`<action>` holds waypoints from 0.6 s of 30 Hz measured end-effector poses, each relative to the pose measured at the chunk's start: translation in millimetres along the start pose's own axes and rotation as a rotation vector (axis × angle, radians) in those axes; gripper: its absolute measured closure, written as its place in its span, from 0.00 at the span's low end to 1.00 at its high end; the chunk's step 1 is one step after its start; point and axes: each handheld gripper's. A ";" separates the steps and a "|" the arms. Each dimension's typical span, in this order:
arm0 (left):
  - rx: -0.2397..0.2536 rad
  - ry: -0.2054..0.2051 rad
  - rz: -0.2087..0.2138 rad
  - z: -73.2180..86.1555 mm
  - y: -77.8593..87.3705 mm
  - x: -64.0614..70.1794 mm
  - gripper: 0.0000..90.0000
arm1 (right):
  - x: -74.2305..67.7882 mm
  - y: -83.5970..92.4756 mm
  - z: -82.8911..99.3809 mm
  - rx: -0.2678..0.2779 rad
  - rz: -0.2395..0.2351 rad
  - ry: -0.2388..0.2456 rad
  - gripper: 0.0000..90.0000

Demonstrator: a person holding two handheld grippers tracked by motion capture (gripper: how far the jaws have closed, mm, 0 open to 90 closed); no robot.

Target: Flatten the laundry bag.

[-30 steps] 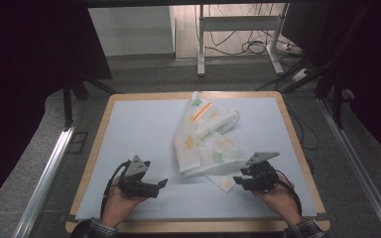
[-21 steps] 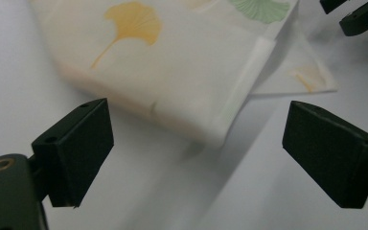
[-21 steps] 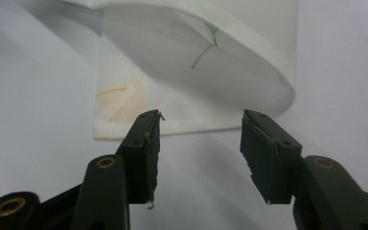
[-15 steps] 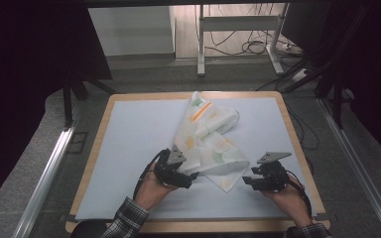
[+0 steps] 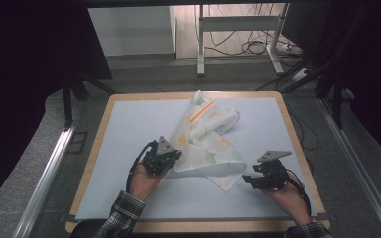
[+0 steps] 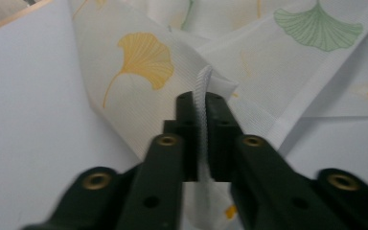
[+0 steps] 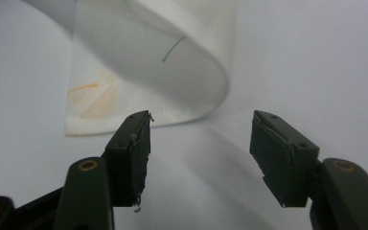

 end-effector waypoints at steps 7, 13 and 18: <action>0.027 0.086 -0.040 8.2 15.1 -23.0 0.98 | -2.4 -16.1 -8.5 0.020 -0.047 -0.018 0.47; 0.052 0.125 -0.091 13.1 36.1 -41.5 0.98 | -12.3 -24.3 -13.4 -0.039 -0.030 0.037 0.97; 0.080 0.191 -0.107 22.4 51.0 -57.4 0.98 | -11.1 -13.4 -21.7 0.026 -0.004 0.044 0.99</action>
Point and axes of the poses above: each handheld gripper's, and its own axes: y roughly backward along the jaws, z roughly out of its underside, x roughly to its right, and after that the axes turned 12 degrees about x, right-handed
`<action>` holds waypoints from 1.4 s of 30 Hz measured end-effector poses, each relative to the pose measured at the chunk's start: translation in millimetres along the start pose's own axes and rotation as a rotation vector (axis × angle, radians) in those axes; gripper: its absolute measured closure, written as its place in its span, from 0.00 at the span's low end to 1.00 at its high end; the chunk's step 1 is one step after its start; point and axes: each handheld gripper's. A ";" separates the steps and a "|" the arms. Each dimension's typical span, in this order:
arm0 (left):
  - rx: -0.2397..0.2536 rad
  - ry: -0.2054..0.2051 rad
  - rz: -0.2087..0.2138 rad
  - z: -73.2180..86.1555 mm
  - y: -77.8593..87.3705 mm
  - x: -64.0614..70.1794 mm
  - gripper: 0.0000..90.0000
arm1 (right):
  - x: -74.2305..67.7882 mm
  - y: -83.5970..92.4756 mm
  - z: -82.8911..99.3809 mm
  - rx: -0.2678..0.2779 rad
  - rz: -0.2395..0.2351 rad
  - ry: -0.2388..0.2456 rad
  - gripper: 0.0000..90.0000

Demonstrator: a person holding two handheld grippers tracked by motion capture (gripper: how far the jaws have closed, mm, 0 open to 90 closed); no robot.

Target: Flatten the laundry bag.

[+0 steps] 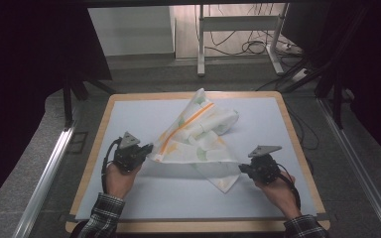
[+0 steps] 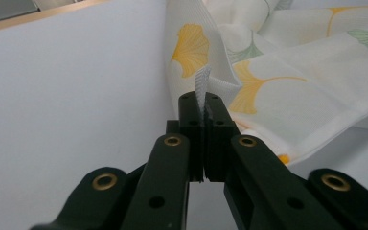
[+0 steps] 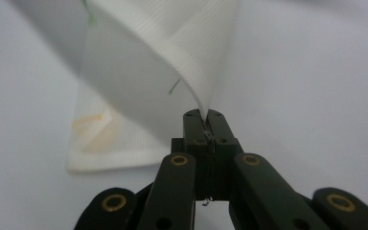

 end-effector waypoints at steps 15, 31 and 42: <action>-0.026 -0.020 -0.109 12.8 28.3 -15.7 0.98 | -18.8 49.0 -60.4 0.156 -0.072 0.048 0.73; -0.158 0.048 -0.208 62.2 84.7 -44.4 0.59 | -3.0 43.2 -18.4 0.124 -0.063 -0.046 0.59; -0.017 0.052 -0.192 47.9 88.3 -49.6 0.26 | -10.2 0.4 -51.1 0.147 -0.072 -0.050 0.38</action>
Point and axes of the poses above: each handheld gripper's, and its own axes: y roughly backward along the jaws, z roughly out of its underside, x roughly to its right, and after that the axes turned 12 degrees about x, right-handed
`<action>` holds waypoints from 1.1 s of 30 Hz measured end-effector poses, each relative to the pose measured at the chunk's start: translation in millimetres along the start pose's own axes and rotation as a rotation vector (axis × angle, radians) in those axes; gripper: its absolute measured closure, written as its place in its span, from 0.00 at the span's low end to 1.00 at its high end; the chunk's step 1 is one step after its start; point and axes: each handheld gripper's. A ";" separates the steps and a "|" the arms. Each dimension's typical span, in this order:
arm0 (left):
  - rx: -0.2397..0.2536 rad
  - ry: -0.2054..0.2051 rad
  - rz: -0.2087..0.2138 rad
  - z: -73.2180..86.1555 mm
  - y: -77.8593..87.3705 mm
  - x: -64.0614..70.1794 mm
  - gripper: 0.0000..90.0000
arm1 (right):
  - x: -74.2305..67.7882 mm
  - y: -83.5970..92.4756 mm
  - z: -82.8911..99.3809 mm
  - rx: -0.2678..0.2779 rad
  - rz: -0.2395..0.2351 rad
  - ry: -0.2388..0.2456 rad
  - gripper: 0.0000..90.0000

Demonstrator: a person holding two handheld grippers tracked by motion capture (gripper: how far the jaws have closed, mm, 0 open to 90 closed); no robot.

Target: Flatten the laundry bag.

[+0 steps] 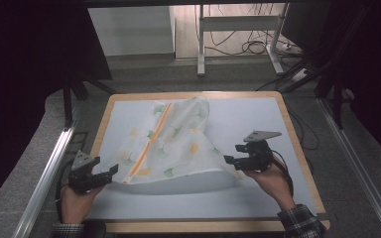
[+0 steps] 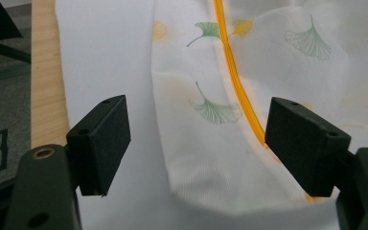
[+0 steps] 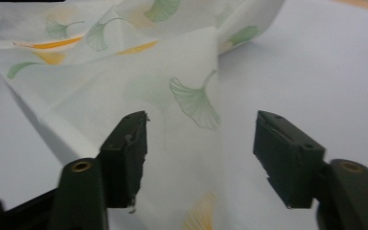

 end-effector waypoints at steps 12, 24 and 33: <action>-0.043 0.015 -0.030 7.0 -34.3 -16.1 0.34 | -11.3 -91.6 22.9 -0.127 0.020 -0.078 0.07; -0.194 -0.029 0.045 13.8 -57.2 -12.2 0.86 | -31.8 -94.8 30.1 -0.223 0.074 0.149 0.98; -0.195 -0.041 0.151 8.2 -41.0 9.0 0.99 | -13.0 -51.1 -9.1 -0.103 0.118 0.134 0.98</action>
Point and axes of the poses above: each handheld gripper's, and its own axes: y roughly backward along the jaws, z roughly out of its underside, x roughly to its right, and after that the axes turned 12 degrees about x, right-handed
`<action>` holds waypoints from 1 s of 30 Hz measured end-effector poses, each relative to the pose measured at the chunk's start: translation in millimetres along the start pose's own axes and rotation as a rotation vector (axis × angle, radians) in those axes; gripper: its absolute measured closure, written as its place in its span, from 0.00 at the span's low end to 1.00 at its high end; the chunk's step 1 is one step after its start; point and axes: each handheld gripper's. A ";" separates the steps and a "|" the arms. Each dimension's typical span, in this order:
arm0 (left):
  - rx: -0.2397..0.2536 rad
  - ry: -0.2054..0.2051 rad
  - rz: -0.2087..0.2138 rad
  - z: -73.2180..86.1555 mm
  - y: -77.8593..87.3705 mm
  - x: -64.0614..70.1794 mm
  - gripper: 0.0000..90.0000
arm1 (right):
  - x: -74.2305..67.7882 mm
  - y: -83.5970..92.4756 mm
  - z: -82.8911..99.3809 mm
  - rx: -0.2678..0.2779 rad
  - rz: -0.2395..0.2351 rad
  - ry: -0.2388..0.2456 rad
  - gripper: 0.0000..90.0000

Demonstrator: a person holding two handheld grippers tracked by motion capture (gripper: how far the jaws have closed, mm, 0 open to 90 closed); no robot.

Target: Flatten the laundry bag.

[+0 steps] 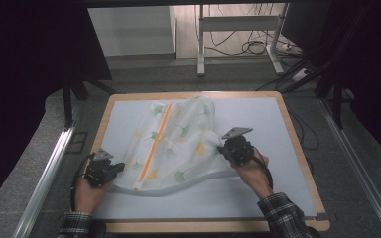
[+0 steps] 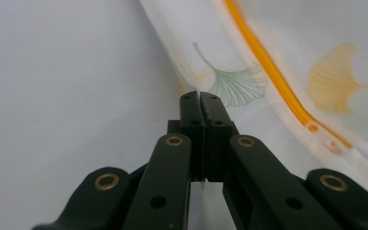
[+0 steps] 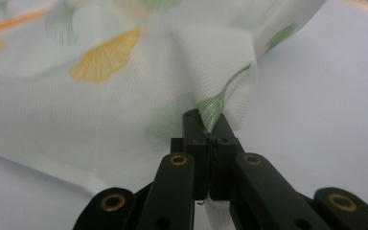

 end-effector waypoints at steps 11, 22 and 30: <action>0.043 -0.219 0.161 0.3 12.1 90.0 0.70 | 64.3 29.6 -13.7 -0.016 0.117 -0.114 0.78; 0.140 -0.098 0.055 -20.8 -8.4 39.1 0.44 | 74.0 77.5 35.3 0.050 0.134 -0.228 0.46; 0.106 -0.080 0.005 -35.0 -53.9 14.8 0.40 | 89.5 90.2 82.0 0.010 0.198 -0.297 0.37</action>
Point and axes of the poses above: each handheld gripper's, and its own axes: y roughly backward along the jaws, z roughly out of its underside, x roughly to its right, and after that the axes turned 12 degrees about x, right-handed
